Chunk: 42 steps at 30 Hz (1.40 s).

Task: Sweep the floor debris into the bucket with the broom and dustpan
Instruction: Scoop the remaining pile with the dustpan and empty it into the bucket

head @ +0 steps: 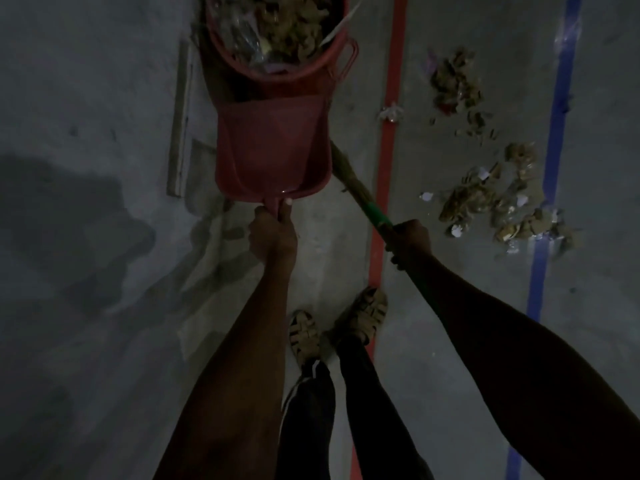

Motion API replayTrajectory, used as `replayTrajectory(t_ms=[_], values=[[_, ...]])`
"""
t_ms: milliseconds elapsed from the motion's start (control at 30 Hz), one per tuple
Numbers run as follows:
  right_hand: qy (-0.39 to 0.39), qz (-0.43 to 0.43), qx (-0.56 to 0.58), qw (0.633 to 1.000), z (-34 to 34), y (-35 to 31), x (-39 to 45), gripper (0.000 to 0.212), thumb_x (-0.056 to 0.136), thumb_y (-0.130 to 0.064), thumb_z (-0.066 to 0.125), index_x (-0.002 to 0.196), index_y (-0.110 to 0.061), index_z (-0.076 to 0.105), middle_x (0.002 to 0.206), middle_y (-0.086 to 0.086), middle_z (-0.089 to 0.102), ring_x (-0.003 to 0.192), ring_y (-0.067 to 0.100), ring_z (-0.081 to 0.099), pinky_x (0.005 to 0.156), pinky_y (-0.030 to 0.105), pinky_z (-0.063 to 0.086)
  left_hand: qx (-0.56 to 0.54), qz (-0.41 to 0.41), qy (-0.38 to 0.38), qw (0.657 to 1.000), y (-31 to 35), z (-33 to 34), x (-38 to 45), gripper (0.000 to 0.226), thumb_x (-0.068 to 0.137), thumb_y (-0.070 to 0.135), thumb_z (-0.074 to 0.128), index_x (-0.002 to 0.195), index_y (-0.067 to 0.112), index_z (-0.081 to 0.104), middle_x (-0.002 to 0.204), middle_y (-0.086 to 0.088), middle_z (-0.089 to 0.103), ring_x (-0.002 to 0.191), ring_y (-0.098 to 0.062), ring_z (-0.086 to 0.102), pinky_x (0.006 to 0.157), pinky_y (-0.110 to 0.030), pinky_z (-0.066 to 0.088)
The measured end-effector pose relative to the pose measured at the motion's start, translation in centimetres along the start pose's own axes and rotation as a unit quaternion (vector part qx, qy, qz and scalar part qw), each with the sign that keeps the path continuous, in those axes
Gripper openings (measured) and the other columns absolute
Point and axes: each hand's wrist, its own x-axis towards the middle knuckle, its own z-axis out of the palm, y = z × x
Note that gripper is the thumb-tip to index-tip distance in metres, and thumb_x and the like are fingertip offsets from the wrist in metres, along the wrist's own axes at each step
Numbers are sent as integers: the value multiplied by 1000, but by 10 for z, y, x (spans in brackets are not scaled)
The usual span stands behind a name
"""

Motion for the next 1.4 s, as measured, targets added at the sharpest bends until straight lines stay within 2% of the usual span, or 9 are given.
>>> replayTrajectory(t_ms=[233,367,467,633,767,1067,1233,1333,1400], values=[[-45,5,-28,999,81,7,54,41,96,-44,64,94,-3,63,76,10,71,46,19,62,43,30,53,31,35,9,999,-74,54,32,54,98,46,53,127,0,57,127,-17,62,117,-31,57,86,-27,33],[-41,37,-6,998,108,21,74,41,96,-44,64,103,-4,58,81,11,70,51,21,62,40,25,50,51,30,1,998,-103,72,39,54,97,50,54,117,0,60,115,-20,66,107,-36,61,75,-34,34],[-11,54,-5,998,104,33,86,42,95,-43,66,99,-2,62,75,10,70,48,21,64,40,29,53,61,27,-16,998,-110,78,39,54,96,52,53,116,2,60,112,-19,66,104,-38,62,72,-32,32],[50,81,4,995,67,49,101,43,90,-45,70,93,-2,65,78,13,72,55,27,70,43,36,57,53,49,-25,997,-96,91,40,58,92,60,52,113,6,60,110,-19,66,99,-38,63,77,-38,44],[68,86,26,994,26,58,109,42,93,-42,67,88,0,65,75,14,72,53,27,69,51,41,59,63,77,-40,994,-66,101,38,61,91,63,51,108,6,60,105,-19,67,95,-39,63,79,-44,51],[139,140,208,958,-63,111,109,47,96,-41,65,104,5,63,79,17,72,50,25,64,40,29,51,70,167,-53,982,22,133,6,58,94,58,52,108,3,61,106,-17,66,98,-37,62,71,-36,39],[188,125,241,944,-106,142,91,48,96,-43,64,92,4,67,76,16,72,50,25,66,40,30,53,72,200,-63,975,57,152,-21,57,94,57,54,106,1,62,107,-20,67,99,-38,62,72,-35,37],[216,102,248,939,-126,157,76,49,97,-43,62,83,3,69,73,16,72,50,25,67,45,38,59,70,206,-74,973,75,161,-37,58,93,56,56,107,0,62,109,-22,65,102,-40,62,73,-37,37],[224,87,256,936,-138,165,66,49,97,-44,61,82,3,69,71,14,72,47,23,66,43,36,58,62,212,-78,972,88,166,-44,58,93,56,56,106,1,63,108,-21,66,100,-39,62,74,-37,40]])
